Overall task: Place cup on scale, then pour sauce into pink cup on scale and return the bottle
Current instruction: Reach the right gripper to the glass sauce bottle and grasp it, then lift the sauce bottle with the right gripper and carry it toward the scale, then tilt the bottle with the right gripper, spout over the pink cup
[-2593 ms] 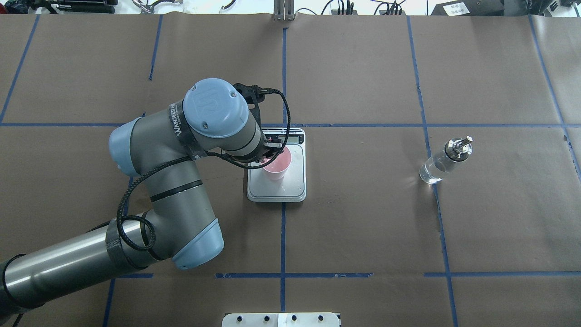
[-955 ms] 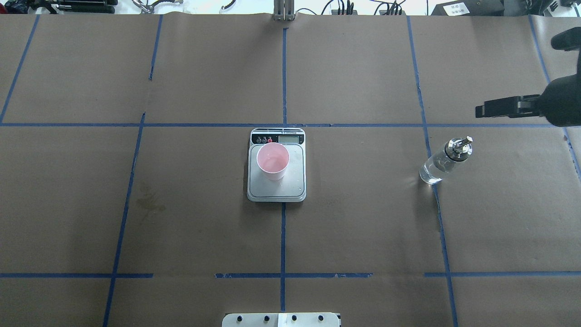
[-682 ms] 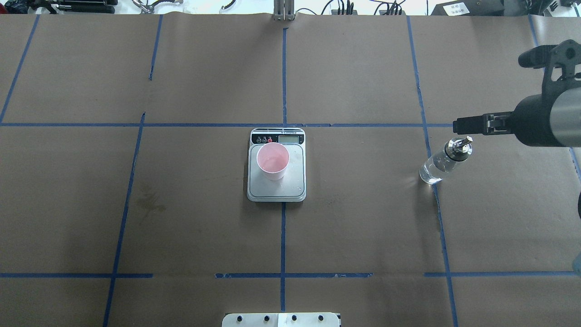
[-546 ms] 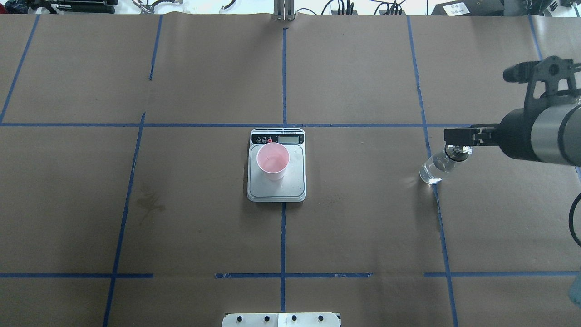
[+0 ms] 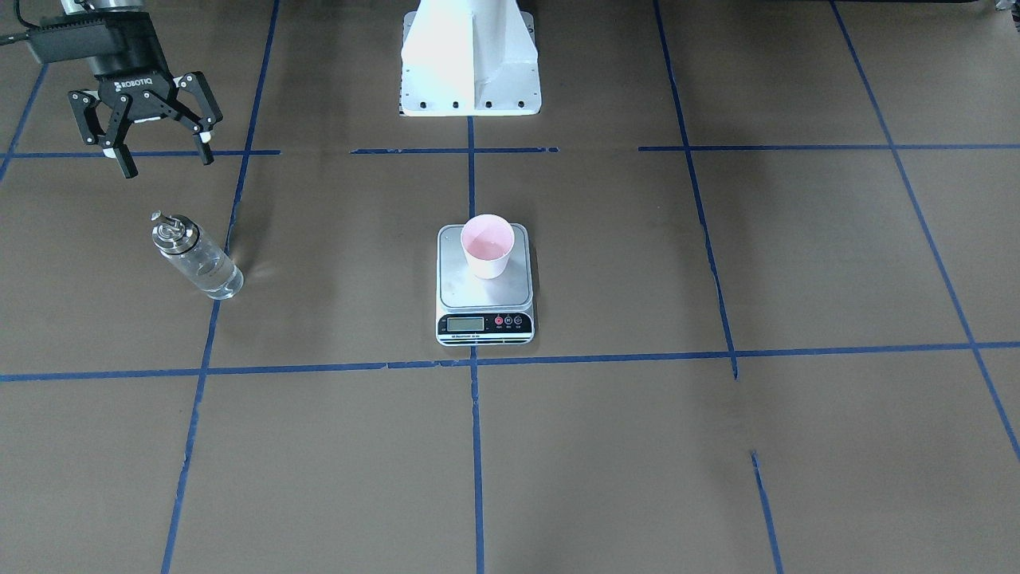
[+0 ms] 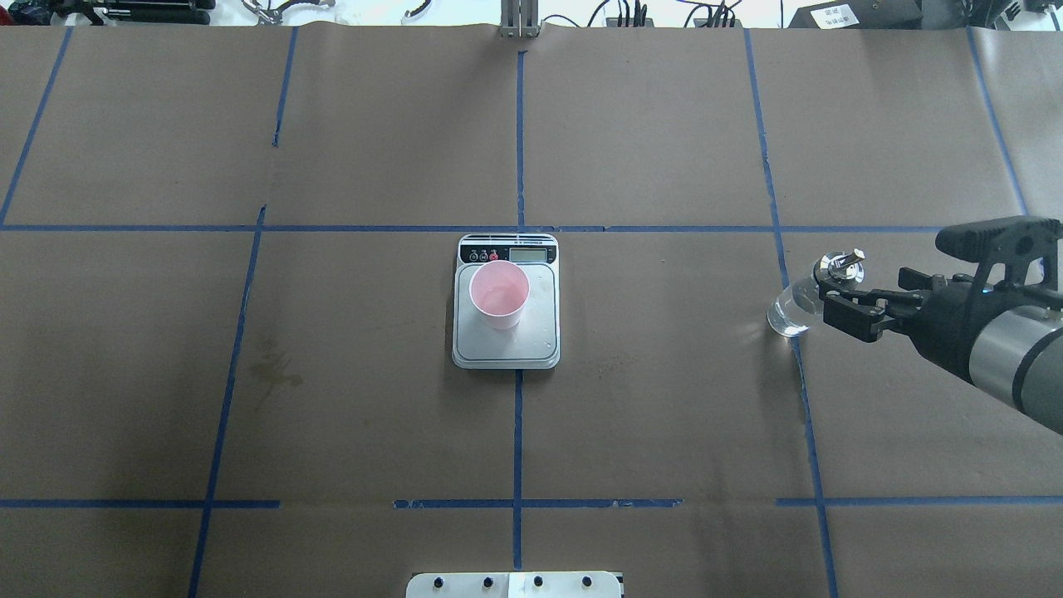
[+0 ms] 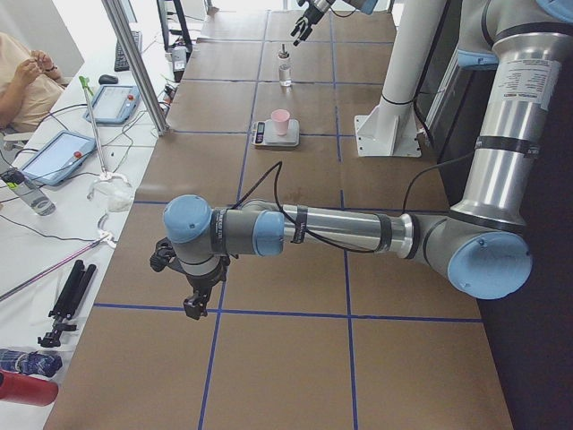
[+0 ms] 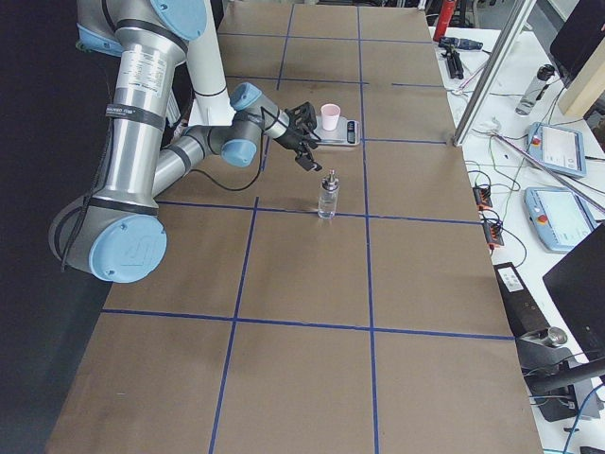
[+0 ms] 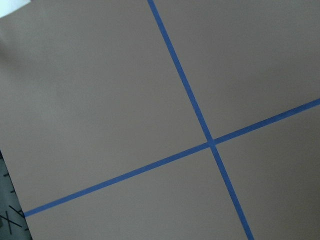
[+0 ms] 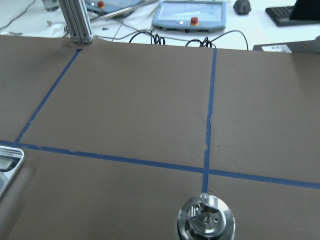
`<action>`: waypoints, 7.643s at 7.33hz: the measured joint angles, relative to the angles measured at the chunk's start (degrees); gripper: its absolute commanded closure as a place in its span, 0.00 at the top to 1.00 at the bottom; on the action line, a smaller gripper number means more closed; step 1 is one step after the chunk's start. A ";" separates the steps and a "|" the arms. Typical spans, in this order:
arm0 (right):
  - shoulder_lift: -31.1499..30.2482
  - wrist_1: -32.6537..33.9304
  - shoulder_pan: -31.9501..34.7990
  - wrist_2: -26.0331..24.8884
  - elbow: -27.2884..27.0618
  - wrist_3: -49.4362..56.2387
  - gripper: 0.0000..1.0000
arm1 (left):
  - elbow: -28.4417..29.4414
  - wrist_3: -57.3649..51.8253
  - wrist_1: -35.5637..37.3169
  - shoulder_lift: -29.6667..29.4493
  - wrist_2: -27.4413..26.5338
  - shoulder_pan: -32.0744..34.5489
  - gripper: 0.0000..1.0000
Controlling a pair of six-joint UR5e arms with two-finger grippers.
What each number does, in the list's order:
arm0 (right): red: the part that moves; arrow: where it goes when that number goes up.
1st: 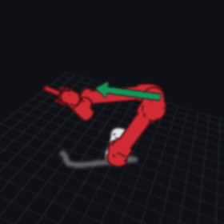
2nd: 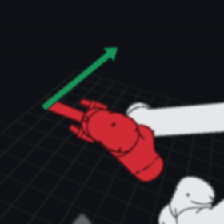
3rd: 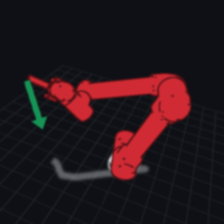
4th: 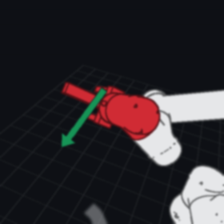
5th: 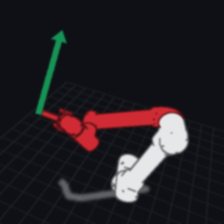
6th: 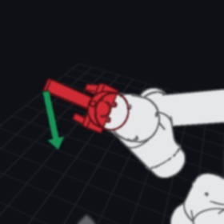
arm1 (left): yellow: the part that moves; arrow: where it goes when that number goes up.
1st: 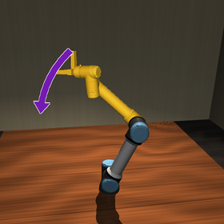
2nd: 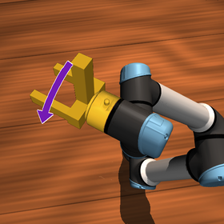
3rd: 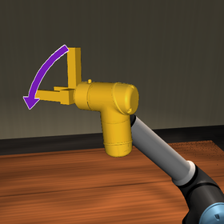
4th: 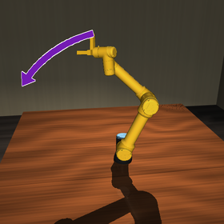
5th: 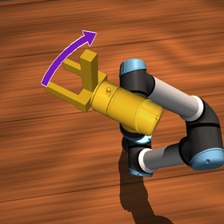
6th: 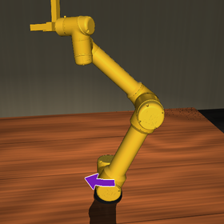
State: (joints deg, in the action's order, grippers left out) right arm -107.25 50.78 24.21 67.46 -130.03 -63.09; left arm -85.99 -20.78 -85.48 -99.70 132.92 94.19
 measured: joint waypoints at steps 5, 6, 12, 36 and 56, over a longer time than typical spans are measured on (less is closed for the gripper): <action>2.53 -16.73 -16.40 -33.21 20.34 -6.82 1.00 | -0.30 0.04 0.04 0.10 0.32 0.03 1.00; 5.68 -17.43 -16.97 -36.07 24.27 -6.97 1.00 | -0.32 0.04 0.05 0.11 0.32 0.02 1.00; 11.33 -17.95 -17.18 -41.67 32.36 -6.64 1.00 | -0.25 0.04 0.02 0.11 0.32 0.01 1.00; 16.25 -17.86 -12.29 -45.20 37.16 -6.18 0.01 | -1.83 -0.03 0.06 1.30 0.32 0.03 1.00; 36.66 -4.07 -11.83 -47.41 34.31 28.41 0.00 | -7.51 6.03 0.00 9.36 5.40 0.12 1.00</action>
State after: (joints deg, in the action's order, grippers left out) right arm -70.59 46.72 12.38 20.05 -95.72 -34.68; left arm -93.50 -14.75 -85.48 -90.34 138.32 94.31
